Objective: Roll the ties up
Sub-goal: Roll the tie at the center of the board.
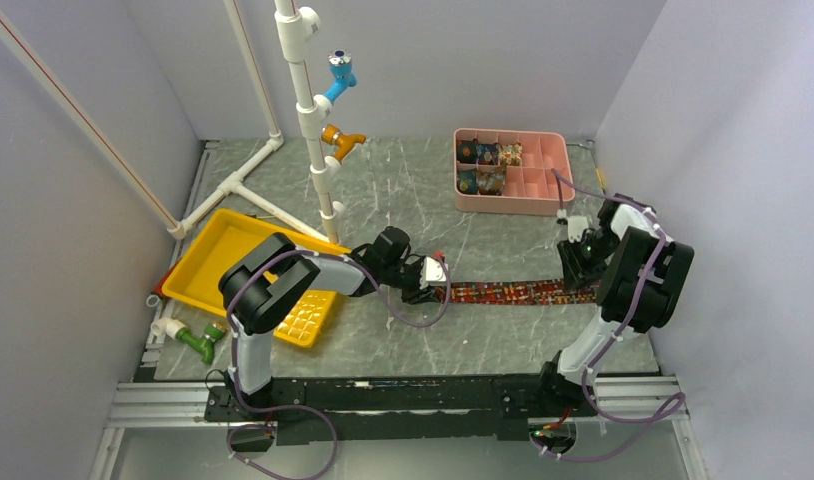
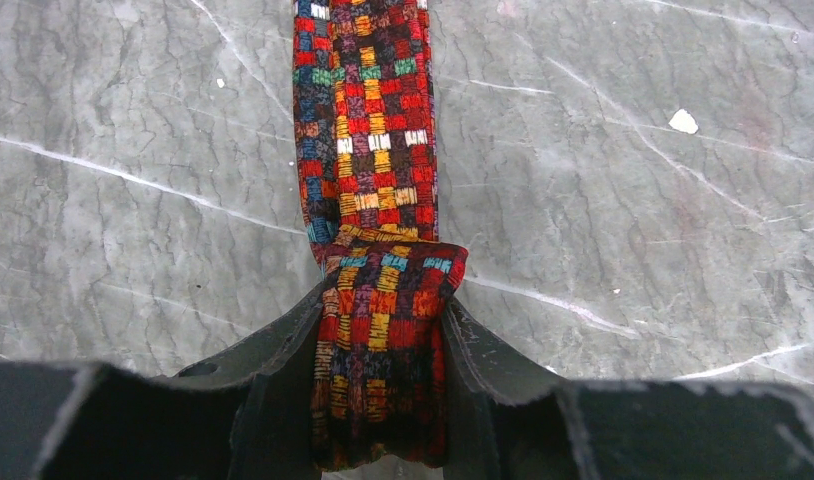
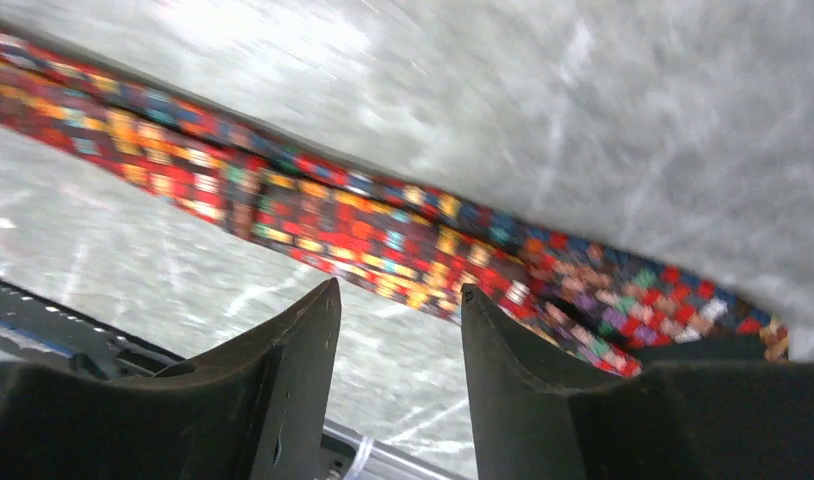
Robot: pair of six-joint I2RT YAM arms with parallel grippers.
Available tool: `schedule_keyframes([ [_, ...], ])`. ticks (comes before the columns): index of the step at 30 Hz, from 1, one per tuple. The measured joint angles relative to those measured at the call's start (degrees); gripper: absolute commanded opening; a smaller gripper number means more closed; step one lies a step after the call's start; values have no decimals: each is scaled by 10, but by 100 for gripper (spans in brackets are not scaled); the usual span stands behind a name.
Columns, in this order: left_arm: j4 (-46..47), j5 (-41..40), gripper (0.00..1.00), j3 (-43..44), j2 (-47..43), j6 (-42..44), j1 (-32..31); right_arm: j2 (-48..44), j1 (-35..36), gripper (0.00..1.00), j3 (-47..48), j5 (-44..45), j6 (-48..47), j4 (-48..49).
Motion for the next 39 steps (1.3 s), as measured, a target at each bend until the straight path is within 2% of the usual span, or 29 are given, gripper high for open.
schedule_keyframes([
  [7,8,-5,34,-5,0,-9,-1,-51,117,48,29,-159,80,-24],
  [13,24,-11,34,-13,-1,-30,-2,-45,252,30,-6,-301,189,14],
  [17,32,-13,35,-16,-1,-38,-2,-8,314,34,-26,-347,253,68],
  [22,36,-16,38,-18,-1,-50,-2,50,356,41,-49,-363,290,125],
  [26,43,-19,42,-23,-3,-61,-2,89,357,48,-66,-343,294,148],
  [35,48,-23,52,-68,-39,-91,13,118,356,41,-46,-336,303,122],
  [39,54,-25,49,-81,-46,-94,20,126,356,41,-36,-330,304,111],
])
